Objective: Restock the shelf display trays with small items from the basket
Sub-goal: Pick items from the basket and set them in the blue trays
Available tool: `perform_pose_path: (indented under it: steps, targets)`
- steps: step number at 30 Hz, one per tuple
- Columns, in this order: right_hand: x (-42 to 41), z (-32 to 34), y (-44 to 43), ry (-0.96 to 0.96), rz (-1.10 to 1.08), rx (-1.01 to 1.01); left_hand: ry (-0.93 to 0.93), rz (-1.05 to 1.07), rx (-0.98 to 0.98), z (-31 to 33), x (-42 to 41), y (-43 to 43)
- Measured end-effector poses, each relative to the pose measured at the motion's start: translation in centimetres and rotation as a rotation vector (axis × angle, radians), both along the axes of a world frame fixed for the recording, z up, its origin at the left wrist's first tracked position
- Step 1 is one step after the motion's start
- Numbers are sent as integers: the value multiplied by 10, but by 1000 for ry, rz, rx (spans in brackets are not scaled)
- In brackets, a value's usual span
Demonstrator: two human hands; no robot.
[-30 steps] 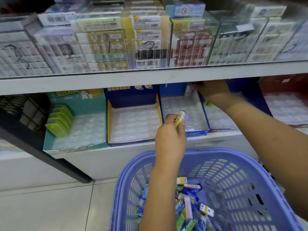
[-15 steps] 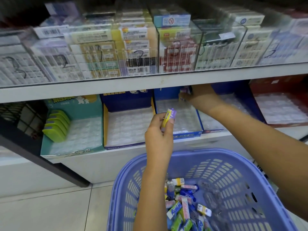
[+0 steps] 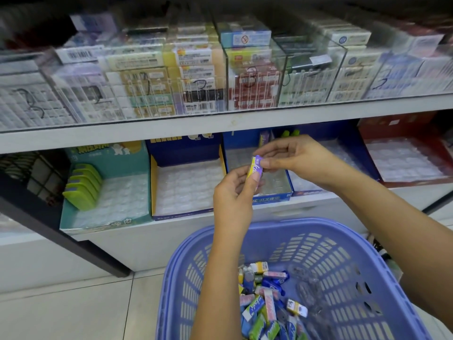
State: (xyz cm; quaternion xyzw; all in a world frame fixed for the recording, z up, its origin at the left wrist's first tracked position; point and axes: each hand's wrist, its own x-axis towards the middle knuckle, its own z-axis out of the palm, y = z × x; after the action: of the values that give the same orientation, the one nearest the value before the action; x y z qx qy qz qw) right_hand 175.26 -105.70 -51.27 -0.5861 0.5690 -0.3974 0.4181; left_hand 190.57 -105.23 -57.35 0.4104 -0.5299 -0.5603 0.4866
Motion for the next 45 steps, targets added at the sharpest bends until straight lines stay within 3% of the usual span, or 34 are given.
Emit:
perform_pose_path:
  steps: [2,6,10,16,28,31,33,35,37,41,45]
  targets:
    - [-6,-4,-8,39,-123,-60,-132,6,-53,-3,1,-2]
    - [-24,-13,-36,314,-448,-188,-626,-59,-279,-12,-1,0]
    - [-38,-26,-61,552,-460,-142,-864,-172,-341,-19,-5,4]
    - [-37,-40,-74,451,-390,-130,-953,-253,-331,-18,-8,2]
    - [-26,-32,-82,949,-277,13,-964,-288,-363,-23,-4,0]
    - [-18,-21,-65,979,-232,31,-827,-188,-373,-18,-1,8]
    - [-14,-19,-36,955,-228,-81,-665,-21,-433,-13,2,18]
    - [-9,-27,4,854,-216,-157,-611,13,-452,-13,3,25]
    - [-7,-48,41,784,-120,-52,-721,-100,-386,-25,0,26]
    - [-11,-124,87,804,62,356,-1108,-422,-157,-76,-10,44]
    - [-20,-197,100,821,68,541,-1183,-611,85,-138,-11,84]
